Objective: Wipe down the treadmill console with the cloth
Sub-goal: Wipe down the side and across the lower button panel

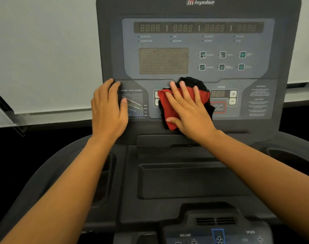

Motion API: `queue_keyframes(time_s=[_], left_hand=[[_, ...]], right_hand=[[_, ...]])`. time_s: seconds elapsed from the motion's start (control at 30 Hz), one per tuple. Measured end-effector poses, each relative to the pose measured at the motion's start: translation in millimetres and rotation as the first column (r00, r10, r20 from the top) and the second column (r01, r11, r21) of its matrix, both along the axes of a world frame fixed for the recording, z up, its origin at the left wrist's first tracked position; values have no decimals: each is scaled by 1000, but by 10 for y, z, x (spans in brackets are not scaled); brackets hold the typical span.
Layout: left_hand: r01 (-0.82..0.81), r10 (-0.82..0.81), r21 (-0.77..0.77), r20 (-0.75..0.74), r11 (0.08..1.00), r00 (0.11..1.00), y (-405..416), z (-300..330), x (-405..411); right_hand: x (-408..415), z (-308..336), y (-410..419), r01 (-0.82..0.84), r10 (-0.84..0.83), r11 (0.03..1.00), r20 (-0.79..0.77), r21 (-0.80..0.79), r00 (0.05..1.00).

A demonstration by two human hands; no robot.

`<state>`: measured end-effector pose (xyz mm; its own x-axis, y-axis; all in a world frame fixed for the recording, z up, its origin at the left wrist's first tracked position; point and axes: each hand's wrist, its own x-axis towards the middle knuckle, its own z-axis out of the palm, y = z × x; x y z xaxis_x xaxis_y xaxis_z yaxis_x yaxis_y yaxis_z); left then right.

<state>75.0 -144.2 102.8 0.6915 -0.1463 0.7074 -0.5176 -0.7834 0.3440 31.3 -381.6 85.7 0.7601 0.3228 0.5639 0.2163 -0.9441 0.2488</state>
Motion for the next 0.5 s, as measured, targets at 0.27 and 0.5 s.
queue_keyframes(time_s=[0.27,0.5], left_hand=[[-22,22,-28,-2,999,1000,126,-12,-49],[-37,37,-35,-8,999,999,214,38,-119]], right_hand=[[318,-45,947,-54,52,998,55,33,997],[306,-15,936,-122,119,988,34,97,992]])
